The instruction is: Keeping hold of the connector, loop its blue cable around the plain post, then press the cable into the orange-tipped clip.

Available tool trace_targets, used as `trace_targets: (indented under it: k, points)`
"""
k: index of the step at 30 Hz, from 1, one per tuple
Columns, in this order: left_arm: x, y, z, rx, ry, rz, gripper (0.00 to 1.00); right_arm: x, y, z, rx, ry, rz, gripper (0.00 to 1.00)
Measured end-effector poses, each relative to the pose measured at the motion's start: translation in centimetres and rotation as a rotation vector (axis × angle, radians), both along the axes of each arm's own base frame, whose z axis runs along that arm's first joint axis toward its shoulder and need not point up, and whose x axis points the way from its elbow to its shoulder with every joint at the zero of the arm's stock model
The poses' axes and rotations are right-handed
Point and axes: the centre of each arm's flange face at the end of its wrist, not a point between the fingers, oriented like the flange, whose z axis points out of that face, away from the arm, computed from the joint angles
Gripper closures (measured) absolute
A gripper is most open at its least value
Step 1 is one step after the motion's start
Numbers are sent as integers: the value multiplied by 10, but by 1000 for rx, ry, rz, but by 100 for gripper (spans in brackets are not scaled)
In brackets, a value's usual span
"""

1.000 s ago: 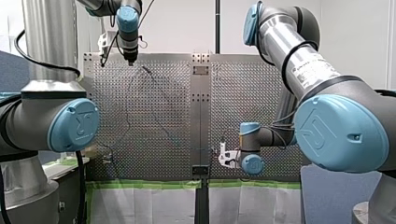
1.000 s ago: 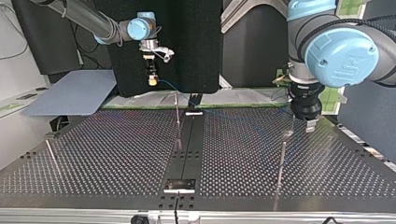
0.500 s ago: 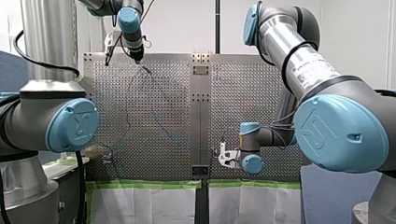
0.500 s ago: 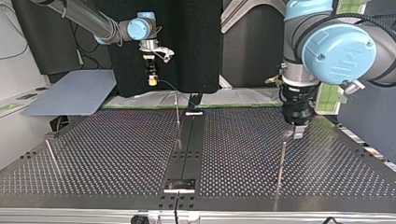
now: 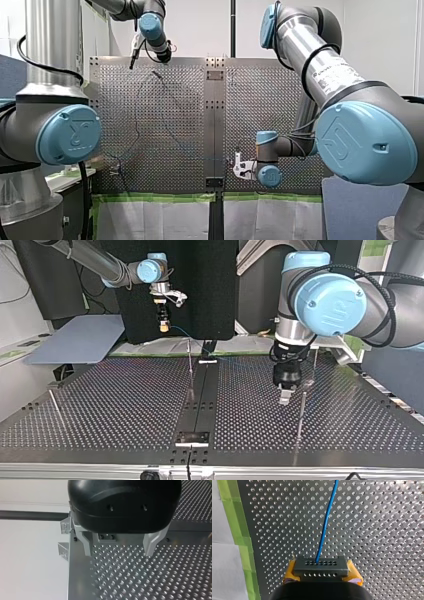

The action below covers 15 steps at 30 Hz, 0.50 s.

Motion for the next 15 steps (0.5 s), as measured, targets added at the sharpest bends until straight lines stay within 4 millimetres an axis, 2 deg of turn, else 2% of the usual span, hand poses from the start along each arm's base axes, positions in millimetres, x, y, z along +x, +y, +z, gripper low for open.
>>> trace_targets:
  k: [9,15]
  points:
    - [16,-41,0,78,-39,-9,1,-1,-1,0,0,-1,-2,100]
    - [33,-50,-19,136,-35,23,1,0,-1,0,1,-1,-1,100]
